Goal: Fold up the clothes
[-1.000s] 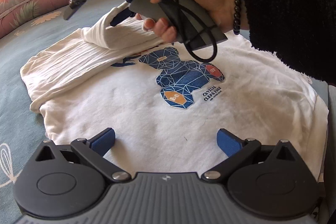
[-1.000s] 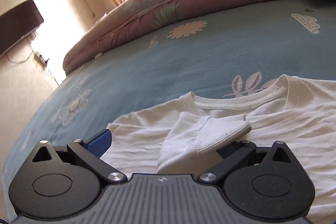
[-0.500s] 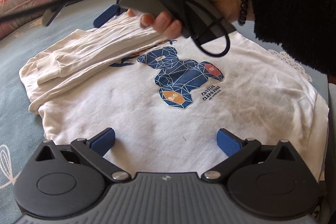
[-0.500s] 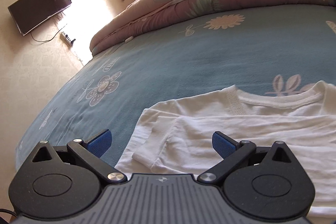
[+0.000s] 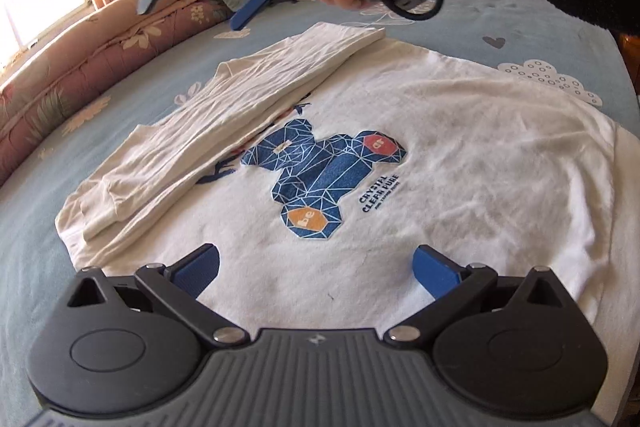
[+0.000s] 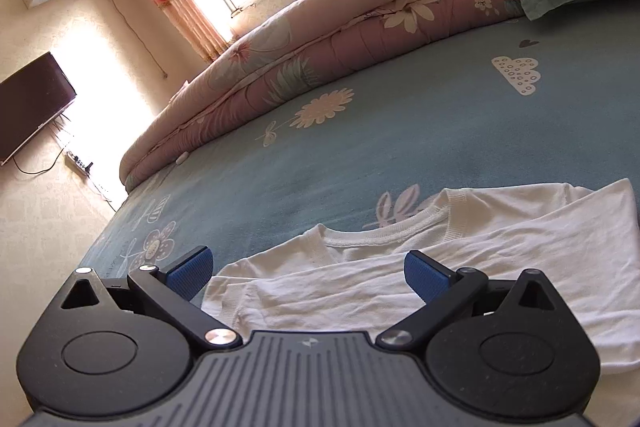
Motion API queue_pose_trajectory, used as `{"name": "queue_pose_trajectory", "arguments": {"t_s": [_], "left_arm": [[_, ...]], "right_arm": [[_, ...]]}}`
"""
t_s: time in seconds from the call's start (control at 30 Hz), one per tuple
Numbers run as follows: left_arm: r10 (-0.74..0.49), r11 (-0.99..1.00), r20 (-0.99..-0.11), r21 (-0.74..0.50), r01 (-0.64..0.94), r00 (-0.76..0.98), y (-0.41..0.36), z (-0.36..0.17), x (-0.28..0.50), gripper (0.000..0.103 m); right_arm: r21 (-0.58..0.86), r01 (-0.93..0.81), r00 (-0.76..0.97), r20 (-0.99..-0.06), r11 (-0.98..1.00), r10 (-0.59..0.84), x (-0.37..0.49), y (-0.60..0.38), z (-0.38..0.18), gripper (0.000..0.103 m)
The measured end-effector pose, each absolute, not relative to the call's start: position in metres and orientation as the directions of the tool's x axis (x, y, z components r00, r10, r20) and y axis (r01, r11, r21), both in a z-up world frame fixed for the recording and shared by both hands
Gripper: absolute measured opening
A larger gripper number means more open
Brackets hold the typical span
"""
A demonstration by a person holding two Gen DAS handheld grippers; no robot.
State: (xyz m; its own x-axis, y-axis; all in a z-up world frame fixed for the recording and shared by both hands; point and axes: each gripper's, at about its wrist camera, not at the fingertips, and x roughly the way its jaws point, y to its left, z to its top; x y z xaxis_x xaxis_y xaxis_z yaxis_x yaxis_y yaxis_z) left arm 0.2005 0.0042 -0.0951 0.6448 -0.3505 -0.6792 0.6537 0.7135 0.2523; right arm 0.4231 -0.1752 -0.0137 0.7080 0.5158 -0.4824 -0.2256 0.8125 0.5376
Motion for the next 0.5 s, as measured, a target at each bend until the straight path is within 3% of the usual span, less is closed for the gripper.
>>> {"name": "queue_pose_trajectory", "arguments": {"t_s": [0.17, 0.37, 0.5], "left_arm": [[-0.368, 0.734, -0.691, 0.194, 0.65, 0.622, 0.011, -0.095, 0.21, 0.102], [-0.369, 0.75, -0.693, 0.171, 0.639, 0.619, 0.015, -0.095, 0.214, 0.102], [-0.363, 0.775, -0.685, 0.154, 0.613, 0.632, 0.021, -0.09, 0.219, 0.102]], "right_arm": [[0.514, -0.28, 0.698, -0.471, 0.811, 0.54, 0.418, -0.169, 0.0, 0.103], [0.525, -0.204, 0.749, -0.46, 0.826, 0.477, 0.399, -0.228, 0.015, 0.103], [0.489, -0.149, 0.726, -0.536, 0.86, 0.431, 0.386, -0.259, 0.001, 0.103]]}}
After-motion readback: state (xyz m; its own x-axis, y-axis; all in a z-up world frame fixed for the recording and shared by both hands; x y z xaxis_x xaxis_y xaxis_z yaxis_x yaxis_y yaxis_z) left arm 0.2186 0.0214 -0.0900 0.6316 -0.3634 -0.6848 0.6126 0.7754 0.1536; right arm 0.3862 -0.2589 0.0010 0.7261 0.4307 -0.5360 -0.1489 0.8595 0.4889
